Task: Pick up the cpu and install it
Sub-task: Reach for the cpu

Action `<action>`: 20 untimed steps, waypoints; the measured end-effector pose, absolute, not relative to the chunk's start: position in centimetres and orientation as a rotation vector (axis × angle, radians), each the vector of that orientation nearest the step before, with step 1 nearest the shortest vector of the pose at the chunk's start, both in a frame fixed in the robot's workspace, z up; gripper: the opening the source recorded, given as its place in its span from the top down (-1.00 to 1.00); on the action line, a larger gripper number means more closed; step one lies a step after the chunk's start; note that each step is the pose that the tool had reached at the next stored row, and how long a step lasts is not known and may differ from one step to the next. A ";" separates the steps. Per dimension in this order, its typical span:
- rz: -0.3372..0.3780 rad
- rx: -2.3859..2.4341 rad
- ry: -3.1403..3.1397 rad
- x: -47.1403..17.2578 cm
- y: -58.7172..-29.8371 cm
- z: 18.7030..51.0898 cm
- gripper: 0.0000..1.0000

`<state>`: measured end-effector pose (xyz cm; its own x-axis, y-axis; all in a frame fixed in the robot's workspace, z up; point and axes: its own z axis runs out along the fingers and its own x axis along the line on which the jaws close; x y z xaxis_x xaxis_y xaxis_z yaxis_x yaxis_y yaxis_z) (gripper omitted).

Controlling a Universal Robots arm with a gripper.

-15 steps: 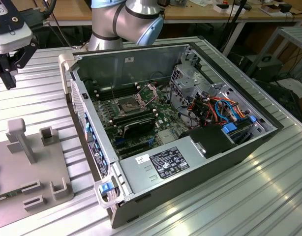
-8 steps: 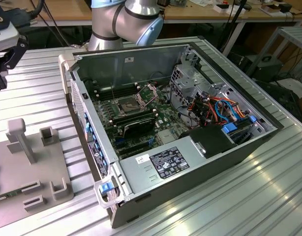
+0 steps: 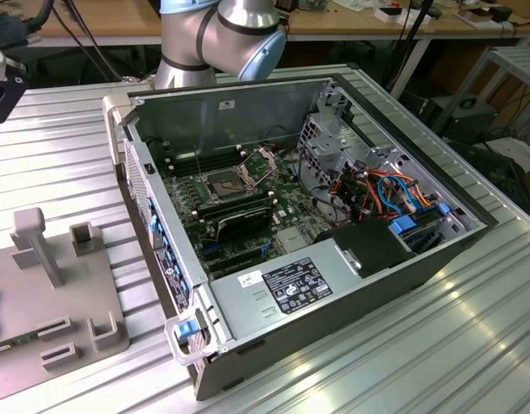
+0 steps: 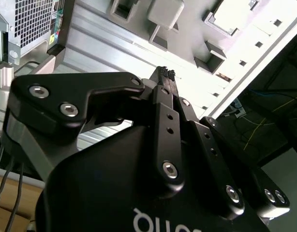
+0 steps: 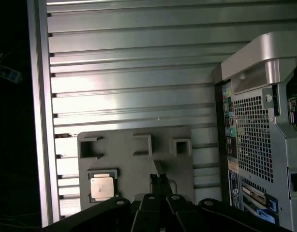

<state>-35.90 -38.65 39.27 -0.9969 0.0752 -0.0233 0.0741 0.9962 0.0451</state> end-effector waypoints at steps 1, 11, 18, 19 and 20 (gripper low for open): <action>0.069 0.117 3.114 -36.1 -38.6 39.3 0.79; 0.069 0.117 3.114 -38.3 -38.5 39.3 0.79; 0.069 0.117 3.114 -39.4 -38.5 39.3 0.79; 0.069 0.117 3.114 -39.5 -38.5 39.3 0.79; 0.069 0.116 3.114 -39.5 -38.5 39.3 0.79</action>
